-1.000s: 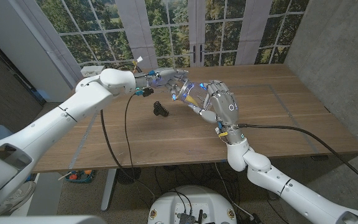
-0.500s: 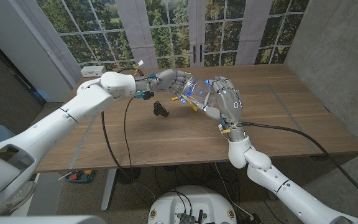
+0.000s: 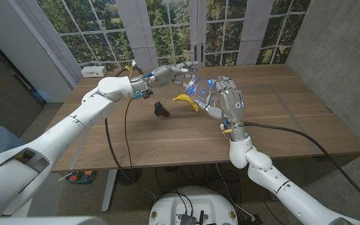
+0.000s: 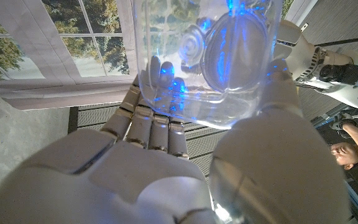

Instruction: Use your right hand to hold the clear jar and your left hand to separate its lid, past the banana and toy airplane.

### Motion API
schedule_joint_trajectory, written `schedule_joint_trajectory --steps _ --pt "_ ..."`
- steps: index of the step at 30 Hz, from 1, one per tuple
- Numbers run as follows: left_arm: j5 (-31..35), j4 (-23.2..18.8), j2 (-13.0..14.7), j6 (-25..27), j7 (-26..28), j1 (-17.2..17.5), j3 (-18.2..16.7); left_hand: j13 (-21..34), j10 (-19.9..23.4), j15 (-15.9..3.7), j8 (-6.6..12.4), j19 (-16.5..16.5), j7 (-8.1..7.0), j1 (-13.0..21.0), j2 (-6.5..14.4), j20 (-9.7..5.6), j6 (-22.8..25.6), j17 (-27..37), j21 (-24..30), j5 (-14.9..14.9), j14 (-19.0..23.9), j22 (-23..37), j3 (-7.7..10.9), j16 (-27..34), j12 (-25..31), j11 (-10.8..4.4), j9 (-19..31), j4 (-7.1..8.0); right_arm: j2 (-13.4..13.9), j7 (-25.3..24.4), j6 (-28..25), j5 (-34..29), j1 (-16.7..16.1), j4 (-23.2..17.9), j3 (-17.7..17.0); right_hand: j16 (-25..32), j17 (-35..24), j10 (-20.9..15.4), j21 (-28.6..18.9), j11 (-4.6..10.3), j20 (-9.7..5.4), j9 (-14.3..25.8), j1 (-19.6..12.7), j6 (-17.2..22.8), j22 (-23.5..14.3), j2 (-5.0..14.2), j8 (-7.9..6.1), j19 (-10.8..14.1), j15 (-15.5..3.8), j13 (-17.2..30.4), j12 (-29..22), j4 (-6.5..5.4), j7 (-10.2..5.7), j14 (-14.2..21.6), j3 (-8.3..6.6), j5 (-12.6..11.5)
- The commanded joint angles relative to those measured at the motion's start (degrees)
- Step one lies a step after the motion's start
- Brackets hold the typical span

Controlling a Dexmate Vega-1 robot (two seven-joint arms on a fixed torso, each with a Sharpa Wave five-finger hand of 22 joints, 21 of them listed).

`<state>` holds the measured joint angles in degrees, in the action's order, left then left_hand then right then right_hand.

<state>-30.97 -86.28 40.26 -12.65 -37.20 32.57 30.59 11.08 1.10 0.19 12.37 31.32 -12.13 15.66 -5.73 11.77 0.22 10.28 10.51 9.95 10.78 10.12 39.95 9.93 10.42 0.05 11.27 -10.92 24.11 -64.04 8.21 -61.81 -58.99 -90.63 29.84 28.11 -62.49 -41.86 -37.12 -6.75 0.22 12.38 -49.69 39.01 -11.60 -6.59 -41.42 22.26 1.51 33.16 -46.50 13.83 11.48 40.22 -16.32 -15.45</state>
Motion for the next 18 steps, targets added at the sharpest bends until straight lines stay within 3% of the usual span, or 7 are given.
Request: schedule_joint_trajectory --steps 1,5,11,13,18 --pt "6.0 3.0 1.2 -13.7 -4.8 -2.7 0.4 0.5 -2.2 0.92 1.21 -0.8 -0.45 4.2 0.9 -0.09 1.2 0.2 0.3 0.7 -2.4 0.1 1.49 0.1 0.4 0.05 0.8 -0.05 0.0 0.0 -0.3 1.3 0.8 0.2 0.7 -0.2 -0.3 -16.8 -0.4 17.00 0.00 0.6 -5.5 19.3 -0.1 5.64 -1.92 -0.1 -14.32 9.6 -0.2 -4.28 -14.74 4.8 -19.14 0.1" --pt "9.6 1.8 2.7 -13.1 -3.6 -3.5 0.9 0.8 -4.5 2.10 1.70 -3.0 -0.45 7.8 0.8 0.44 1.4 0.2 -0.2 1.1 -5.0 0.0 2.28 0.0 0.5 -0.08 1.2 -0.14 0.3 0.0 0.0 1.6 0.9 -0.4 1.1 -0.2 -0.4 -16.7 -0.5 17.03 -0.03 0.6 -5.5 19.3 -0.1 5.58 -1.95 -0.1 -14.35 9.8 -0.2 -4.23 -14.74 4.8 -19.16 0.2" --pt "12.0 0.8 3.9 -12.4 -5.9 -5.8 2.4 1.0 -5.3 2.68 1.74 -3.1 -0.47 10.2 0.7 0.13 1.0 0.2 0.2 1.3 -6.0 0.0 2.76 0.2 0.8 0.69 1.4 -0.17 0.6 0.0 -0.5 1.8 1.2 -0.6 1.7 -0.3 -0.6 -16.9 -0.6 17.15 -0.03 0.6 -5.5 19.4 -0.1 5.62 -1.99 -0.2 -14.34 9.6 0.0 -4.25 -14.77 4.9 -19.27 0.2" --pt "10.9 1.3 3.8 -11.8 -8.3 -6.8 3.2 1.2 -5.2 2.50 1.77 -1.5 -0.47 12.1 0.6 -0.50 0.7 0.2 0.9 1.4 -5.5 0.0 3.16 0.6 1.2 0.86 1.5 -0.22 0.4 0.0 -0.3 1.7 1.1 -0.5 1.5 -0.4 -0.7 -17.0 -0.6 17.00 0.00 0.6 -5.4 19.3 -0.1 5.63 -1.95 -0.3 -14.32 9.6 0.0 -4.28 -14.75 4.9 -19.29 0.2" --pt "8.6 2.8 3.1 -10.9 -12.9 -8.7 4.4 1.5 -3.1 1.61 2.76 2.0 -0.45 18.6 0.2 -3.90 1.6 0.2 1.7 1.8 -3.6 0.1 4.06 1.3 2.6 0.63 2.1 -0.33 0.2 0.0 0.1 1.4 1.1 -0.4 1.2 -0.4 -0.9 -16.9 -0.7 17.01 -0.02 0.6 -5.4 19.3 -0.1 5.56 -1.93 -0.3 -14.35 9.7 0.0 -4.23 -14.76 4.9 -19.32 0.3"
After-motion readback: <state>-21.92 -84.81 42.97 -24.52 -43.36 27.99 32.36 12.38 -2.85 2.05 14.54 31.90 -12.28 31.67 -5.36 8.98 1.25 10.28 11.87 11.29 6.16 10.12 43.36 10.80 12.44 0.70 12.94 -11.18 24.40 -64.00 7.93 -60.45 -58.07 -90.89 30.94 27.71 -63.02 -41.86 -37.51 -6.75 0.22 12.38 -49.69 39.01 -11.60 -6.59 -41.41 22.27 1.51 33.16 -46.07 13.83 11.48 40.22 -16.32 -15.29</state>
